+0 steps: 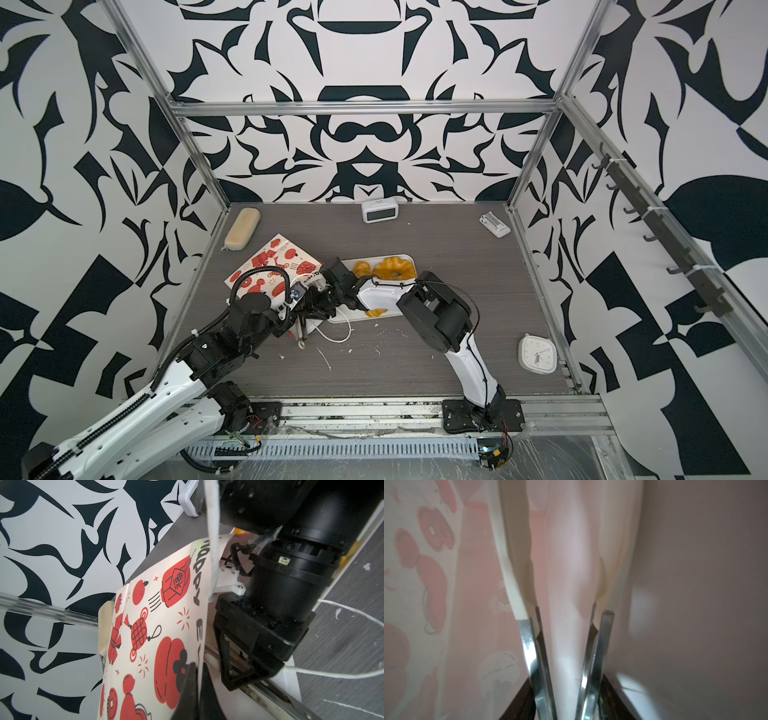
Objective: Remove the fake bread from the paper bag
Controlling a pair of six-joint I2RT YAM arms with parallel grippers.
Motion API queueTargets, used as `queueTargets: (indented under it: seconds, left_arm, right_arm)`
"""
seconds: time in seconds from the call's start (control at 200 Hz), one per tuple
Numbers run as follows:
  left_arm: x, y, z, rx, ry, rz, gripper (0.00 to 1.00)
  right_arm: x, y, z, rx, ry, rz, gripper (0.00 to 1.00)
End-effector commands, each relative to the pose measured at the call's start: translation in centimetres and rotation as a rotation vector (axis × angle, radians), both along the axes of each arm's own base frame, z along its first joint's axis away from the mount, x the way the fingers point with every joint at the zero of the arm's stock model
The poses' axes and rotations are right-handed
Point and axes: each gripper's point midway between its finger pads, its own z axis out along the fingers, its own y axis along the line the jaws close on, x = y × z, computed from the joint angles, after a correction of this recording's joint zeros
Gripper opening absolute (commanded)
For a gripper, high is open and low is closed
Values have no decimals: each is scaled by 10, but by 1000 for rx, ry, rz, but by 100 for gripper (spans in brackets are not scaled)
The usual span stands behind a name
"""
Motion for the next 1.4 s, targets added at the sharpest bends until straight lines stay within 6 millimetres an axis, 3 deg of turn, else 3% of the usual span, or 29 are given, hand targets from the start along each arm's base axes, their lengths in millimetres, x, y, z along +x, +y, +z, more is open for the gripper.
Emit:
queueTargets:
  seconds: [0.0, 0.295, 0.95, 1.23, 1.395]
  left_arm:
    - [-4, -3, -2, -10, 4, -29, 0]
    - [-6, -4, -2, -13, 10, -42, 0]
    - [-9, -7, -4, -24, 24, -58, 0]
    - [-8, -7, -5, -21, 25, -53, 0]
    - [-7, -6, -5, -16, 22, -46, 0]
  right_arm:
    - [9, 6, 38, 122, -38, 27, 46]
    - [19, -1, 36, 144, 16, 19, 45]
    - [43, 10, 46, 193, 10, 6, 41]
    - [45, 7, 43, 205, 7, -19, 33]
    - [47, 5, 42, 226, 14, -46, 22]
